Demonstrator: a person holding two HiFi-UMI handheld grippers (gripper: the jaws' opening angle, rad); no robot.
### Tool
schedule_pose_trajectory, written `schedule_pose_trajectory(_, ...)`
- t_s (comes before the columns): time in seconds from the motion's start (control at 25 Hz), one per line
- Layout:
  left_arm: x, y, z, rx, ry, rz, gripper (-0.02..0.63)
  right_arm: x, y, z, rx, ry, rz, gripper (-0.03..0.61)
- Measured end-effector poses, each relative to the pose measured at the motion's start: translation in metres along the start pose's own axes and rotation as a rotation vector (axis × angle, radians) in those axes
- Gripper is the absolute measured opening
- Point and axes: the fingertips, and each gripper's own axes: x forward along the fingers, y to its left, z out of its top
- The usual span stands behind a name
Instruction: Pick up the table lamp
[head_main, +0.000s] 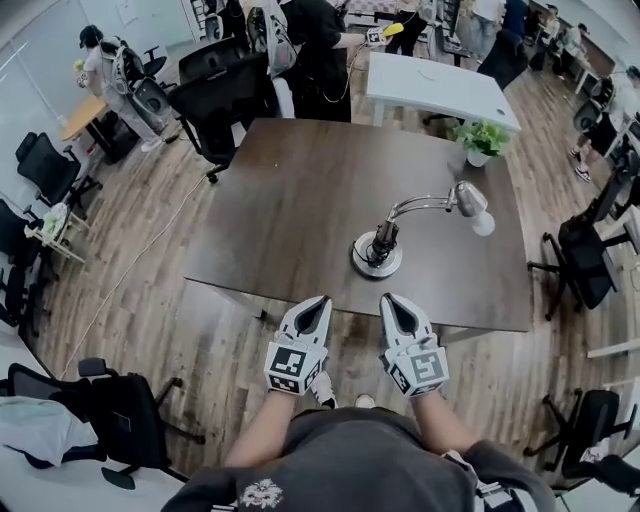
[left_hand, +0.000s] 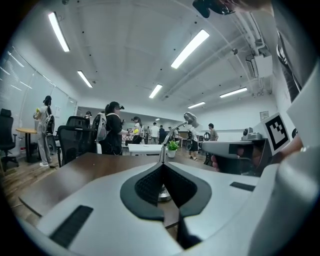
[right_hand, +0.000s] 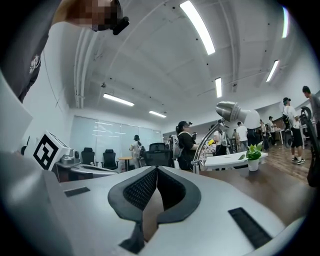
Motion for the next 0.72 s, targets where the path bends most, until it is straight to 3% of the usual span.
schedule_pose_trajectory(0.4, 0.028, 0.035, 0.013, 0.004, -0.020, -0.101, 0.008, 0.034, -0.013, 0.004, 0.003, 0.001, -0.120, 0.026)
schedule_pose_trajectory(0.72, 0.066, 0.040, 0.011, -0.007, -0.008, -0.112, 0.008, 0.049, -0.045, -0.005, -0.026, 0.034, -0.154, 0.026)
